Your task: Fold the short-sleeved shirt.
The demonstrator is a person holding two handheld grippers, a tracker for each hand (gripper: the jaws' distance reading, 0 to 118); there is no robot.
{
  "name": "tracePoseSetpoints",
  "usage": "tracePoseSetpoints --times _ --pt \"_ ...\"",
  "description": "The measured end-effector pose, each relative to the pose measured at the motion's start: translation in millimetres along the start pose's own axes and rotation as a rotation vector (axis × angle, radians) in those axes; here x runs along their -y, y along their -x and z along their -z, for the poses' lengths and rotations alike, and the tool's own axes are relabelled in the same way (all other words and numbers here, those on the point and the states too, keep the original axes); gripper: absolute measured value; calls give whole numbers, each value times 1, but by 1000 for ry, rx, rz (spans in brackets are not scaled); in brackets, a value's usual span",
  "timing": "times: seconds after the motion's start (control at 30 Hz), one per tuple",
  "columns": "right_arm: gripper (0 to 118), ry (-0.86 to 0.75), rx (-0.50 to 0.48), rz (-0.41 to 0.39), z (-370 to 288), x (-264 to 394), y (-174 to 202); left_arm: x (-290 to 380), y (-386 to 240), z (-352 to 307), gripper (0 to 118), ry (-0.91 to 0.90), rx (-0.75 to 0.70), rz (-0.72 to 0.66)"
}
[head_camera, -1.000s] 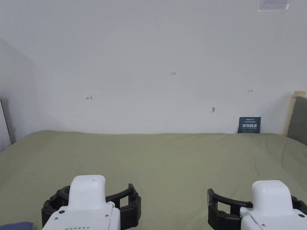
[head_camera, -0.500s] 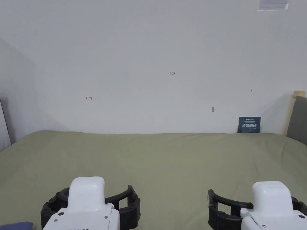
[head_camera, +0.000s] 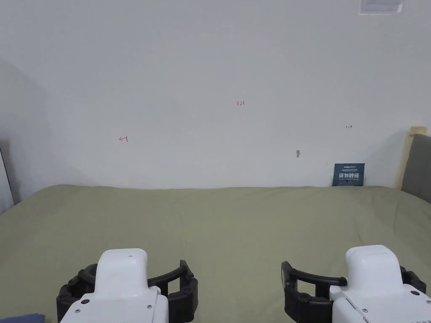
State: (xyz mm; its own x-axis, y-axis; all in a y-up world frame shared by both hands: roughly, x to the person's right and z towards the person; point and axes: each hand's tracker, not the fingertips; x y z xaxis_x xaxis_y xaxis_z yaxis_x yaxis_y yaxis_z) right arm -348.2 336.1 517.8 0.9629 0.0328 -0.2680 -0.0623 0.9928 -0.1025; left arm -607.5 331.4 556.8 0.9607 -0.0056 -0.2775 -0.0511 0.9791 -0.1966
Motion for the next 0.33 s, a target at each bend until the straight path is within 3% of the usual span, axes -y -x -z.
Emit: tracePoseSetpoints --times 0.07,0.13,0.2,0.33 --pt "118 3 2 27 0 -2 1 -1 0 -1 116 -4 1 1" --pt "118 15 76 20 0 -4 6 -2 -1 -2 116 -6 3 4" --pt "118 -19 42 -3 -3 -4 7 -2 -2 -3 116 -9 2 10" --pt "118 -39 -79 149 -8 -9 -1 -3 -2 -4 116 -11 3 10"
